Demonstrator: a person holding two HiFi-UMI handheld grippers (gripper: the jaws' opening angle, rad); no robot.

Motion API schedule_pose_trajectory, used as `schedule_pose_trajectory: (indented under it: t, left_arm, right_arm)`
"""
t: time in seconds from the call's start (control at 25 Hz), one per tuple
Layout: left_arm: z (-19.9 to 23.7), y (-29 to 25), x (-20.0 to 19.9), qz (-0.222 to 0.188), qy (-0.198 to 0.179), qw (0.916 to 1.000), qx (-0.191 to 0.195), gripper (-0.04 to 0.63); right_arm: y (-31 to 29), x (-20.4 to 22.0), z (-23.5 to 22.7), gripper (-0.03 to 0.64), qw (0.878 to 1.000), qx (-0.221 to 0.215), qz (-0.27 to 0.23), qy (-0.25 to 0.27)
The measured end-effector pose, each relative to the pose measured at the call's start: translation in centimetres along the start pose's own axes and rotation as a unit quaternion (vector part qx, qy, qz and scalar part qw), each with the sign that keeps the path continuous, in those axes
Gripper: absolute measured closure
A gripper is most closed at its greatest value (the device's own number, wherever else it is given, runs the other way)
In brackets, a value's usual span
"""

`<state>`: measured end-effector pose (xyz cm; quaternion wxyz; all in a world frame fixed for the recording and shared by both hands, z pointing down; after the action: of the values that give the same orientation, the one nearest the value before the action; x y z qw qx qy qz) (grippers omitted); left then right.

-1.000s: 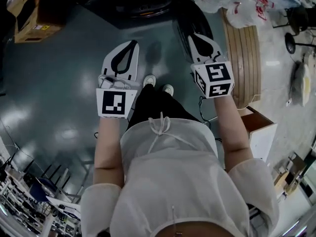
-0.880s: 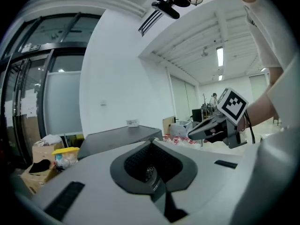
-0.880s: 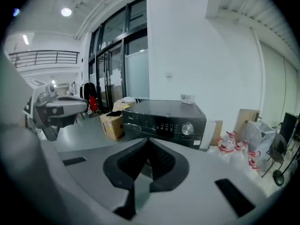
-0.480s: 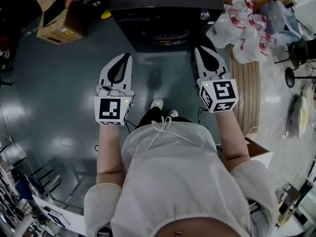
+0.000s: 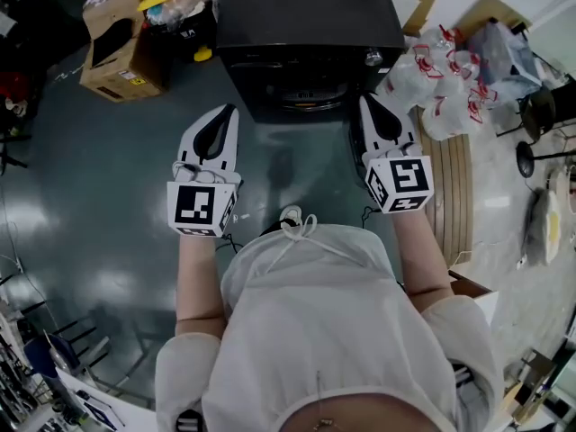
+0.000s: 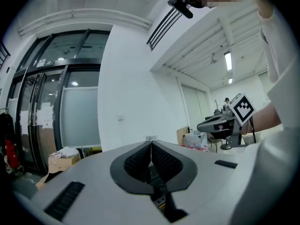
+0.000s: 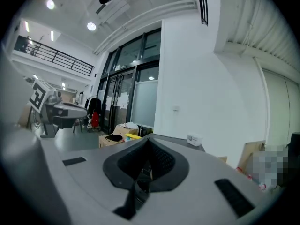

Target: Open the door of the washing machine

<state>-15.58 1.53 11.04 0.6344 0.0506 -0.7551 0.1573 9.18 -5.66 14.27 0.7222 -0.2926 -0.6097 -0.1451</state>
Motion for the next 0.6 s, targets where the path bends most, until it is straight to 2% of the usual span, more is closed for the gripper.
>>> schedule_pose_trajectory:
  t: [0.16, 0.6]
  left_arm:
    - [-0.5, -0.4, -0.5, -0.001, -0.011, 0.9997, 0.02, 0.574]
    - [-2.5, -0.4, 0.2, 0.012, -0.006, 0.9986, 0.051, 0.574]
  right_arm:
    - [0.1, -0.1, 0.1, 0.613, 1.0, -0.001, -0.002, 0.003]
    - [0.9, 0.2, 0.9, 0.615, 1.0, -0.028, 0.004, 0.009]
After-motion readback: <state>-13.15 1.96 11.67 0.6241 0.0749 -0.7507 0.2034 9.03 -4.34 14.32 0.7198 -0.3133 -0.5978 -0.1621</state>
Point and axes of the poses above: the fingertips, and each gripper's own axes: y backward along the fingers, z to its left, x out of its underside, the point moved 4 cm from there along y, backward along the fingers, and after that the axes turned 6 degrees about z, right-handed, at the moved point
